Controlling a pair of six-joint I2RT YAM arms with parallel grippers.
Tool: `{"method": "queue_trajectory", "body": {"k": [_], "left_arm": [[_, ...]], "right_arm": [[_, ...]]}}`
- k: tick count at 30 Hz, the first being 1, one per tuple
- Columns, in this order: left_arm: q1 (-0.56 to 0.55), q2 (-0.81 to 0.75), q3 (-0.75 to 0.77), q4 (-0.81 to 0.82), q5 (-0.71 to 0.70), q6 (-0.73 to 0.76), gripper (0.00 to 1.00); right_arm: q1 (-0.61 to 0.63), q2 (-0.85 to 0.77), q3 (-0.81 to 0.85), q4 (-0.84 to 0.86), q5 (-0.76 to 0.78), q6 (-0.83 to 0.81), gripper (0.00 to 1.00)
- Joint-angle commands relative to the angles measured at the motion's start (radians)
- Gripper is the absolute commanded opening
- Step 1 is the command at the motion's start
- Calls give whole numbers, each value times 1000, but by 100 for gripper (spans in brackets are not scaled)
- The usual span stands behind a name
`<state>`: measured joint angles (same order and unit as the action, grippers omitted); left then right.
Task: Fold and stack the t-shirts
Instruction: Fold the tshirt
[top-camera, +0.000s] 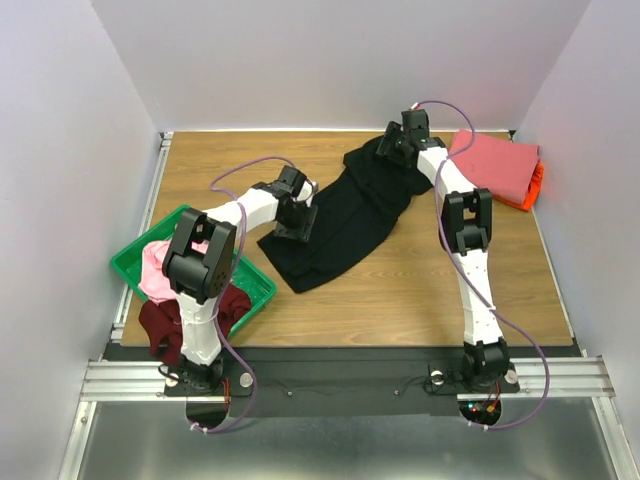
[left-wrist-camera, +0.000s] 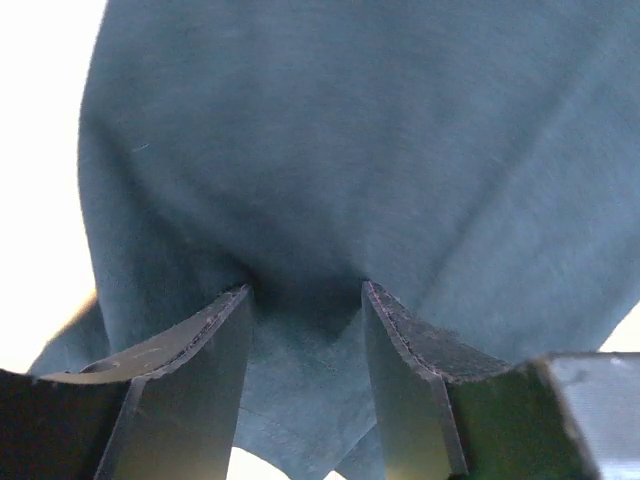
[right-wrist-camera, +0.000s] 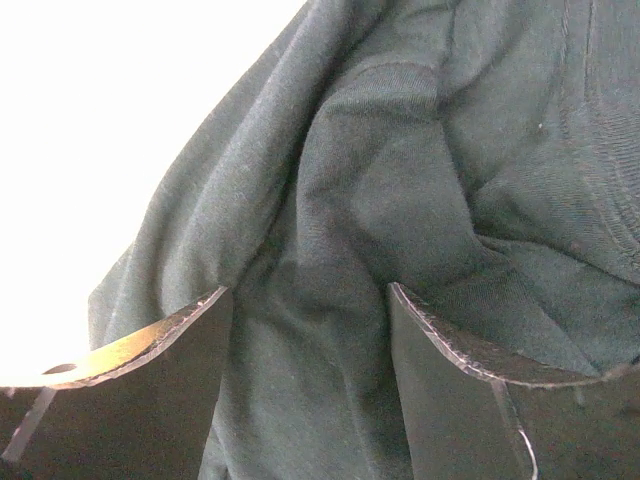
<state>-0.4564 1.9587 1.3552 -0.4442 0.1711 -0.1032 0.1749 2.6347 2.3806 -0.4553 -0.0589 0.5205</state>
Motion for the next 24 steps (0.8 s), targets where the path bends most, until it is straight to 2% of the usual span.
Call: {"method": "queue_trajectory", "body": {"k": [1, 7, 12, 15, 18, 22, 24], "left_arm": [[-68, 57, -100, -137, 159, -33, 58], [-122, 55, -73, -139, 261, -50, 58], [-156, 54, -18, -134, 431, -20, 58], [-186, 55, 10, -134, 484, -7, 58], [-196, 40, 47, -145, 513, -10, 58], [-196, 17, 168, -206, 469, -18, 59], [-196, 12, 266, -232, 423, -29, 60]], "right_arm": [[60, 151, 3, -94, -81, 24, 69], [81, 188, 68, -43, -116, 33, 70], [84, 180, 88, 23, -146, 35, 73], [84, 173, 103, 50, -163, 23, 75], [84, 101, 83, 58, -168, -7, 88], [83, -23, -15, 56, -142, -63, 89], [83, -151, -119, 58, -115, -109, 89]]}}
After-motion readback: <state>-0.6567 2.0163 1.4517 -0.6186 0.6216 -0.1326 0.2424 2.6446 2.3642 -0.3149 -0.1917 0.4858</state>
